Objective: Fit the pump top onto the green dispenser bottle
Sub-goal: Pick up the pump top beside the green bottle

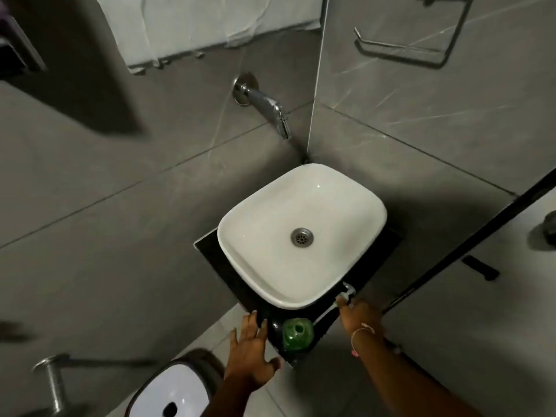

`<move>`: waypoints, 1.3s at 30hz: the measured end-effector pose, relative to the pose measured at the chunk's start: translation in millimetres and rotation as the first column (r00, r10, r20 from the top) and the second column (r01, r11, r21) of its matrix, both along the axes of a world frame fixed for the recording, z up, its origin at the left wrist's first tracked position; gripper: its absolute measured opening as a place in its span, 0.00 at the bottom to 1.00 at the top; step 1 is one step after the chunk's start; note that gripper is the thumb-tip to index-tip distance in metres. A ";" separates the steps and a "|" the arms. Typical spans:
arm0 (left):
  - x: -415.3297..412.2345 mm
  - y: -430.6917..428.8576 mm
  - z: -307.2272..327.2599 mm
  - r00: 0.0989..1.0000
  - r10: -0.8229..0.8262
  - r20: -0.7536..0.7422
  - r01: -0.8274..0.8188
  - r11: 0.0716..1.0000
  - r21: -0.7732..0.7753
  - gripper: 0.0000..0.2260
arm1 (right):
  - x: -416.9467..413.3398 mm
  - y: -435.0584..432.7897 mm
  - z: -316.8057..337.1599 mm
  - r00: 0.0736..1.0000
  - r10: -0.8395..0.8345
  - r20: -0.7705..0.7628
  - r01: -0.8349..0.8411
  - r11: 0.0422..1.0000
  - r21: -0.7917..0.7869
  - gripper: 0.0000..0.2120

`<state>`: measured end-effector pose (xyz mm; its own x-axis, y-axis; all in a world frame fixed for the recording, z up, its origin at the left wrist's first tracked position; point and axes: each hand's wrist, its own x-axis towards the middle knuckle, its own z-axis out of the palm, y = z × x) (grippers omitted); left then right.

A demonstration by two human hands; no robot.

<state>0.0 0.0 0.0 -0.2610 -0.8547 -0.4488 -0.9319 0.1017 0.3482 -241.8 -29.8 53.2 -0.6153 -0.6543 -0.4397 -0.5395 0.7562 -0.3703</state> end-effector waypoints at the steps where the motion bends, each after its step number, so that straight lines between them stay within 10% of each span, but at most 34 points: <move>1: -2.2 -1.8 -4.2 1.000 0.003 -0.018 -0.003 1.000 -0.005 0.43 | -1.4 -6.1 -4.0 0.998 -0.044 0.044 0.044 0.999 -0.007 0.25; 26: -21.1 -9.5 -27.3 0.969 0.116 -0.220 -0.140 0.986 -0.095 0.28 | -15.5 -28.1 -20.9 0.691 -0.447 0.567 0.496 0.865 0.077 0.34; 33: -22.2 -7.4 -30.0 0.966 0.126 -0.224 -0.154 0.982 -0.111 0.28 | 14.5 34.8 38.1 0.855 -0.238 0.460 0.484 0.684 -0.546 0.21; 39: -23.1 -6.5 -29.8 0.974 0.120 -0.190 -0.145 0.982 -0.124 0.28 | 49.0 59.1 48.1 0.984 -0.077 0.164 0.175 0.627 -0.759 0.14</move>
<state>-23.1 -6.5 -29.8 -0.2078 -0.9368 -0.2816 -0.8628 0.0399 0.5041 -192.8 29.2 101.3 -0.7006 -0.7036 0.1189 -0.3816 0.2287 -0.8956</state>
